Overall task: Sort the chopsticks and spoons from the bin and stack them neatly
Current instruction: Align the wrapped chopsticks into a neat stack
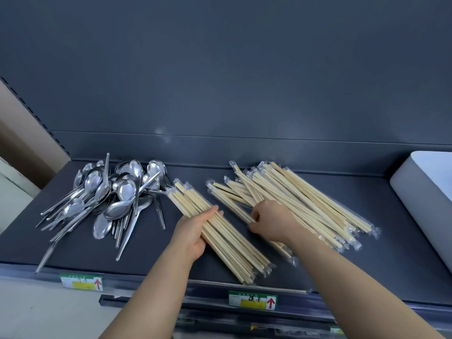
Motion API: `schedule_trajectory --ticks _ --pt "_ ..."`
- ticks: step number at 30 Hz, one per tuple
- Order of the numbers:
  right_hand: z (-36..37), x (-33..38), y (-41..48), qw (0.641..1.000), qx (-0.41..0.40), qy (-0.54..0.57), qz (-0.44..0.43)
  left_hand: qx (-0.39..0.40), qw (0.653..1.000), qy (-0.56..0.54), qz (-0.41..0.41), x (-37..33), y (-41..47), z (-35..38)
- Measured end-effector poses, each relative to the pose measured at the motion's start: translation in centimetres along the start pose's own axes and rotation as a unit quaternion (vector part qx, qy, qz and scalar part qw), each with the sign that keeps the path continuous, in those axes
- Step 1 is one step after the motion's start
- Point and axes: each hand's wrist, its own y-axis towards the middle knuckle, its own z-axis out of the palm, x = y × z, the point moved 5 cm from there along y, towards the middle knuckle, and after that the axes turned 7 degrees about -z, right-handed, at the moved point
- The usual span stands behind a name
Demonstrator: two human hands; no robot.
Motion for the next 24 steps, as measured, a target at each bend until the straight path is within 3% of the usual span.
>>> schedule_trajectory --ticks 4,7,10,15,20,24 --pt "-0.5 0.6 -0.7 0.985 -0.016 0.168 -0.039 0.023 1.000 -0.007 -0.006 0.4 0.1 1.1" --pt "-0.5 1.7 -1.7 0.971 0.002 0.228 -0.075 0.044 0.999 -0.013 -0.011 0.8 0.1 2.5" --pt "-0.8 1.8 -2.4 0.970 -0.014 0.219 -0.109 0.054 0.996 -0.066 0.004 1.0 0.2 3.4" --pt "-0.1 1.3 -4.0 0.978 0.072 0.186 -0.061 0.074 0.982 -0.169 0.050 0.7 -0.8 5.3" --pt "-1.0 0.3 -4.6 0.974 0.073 0.205 -0.055 0.113 0.985 -0.115 0.067 -0.4 -2.1 5.7" --pt "-2.4 -1.2 -5.2 0.977 0.067 0.196 -0.056 0.016 0.979 -0.029 0.201 -4.7 -1.3 2.3"
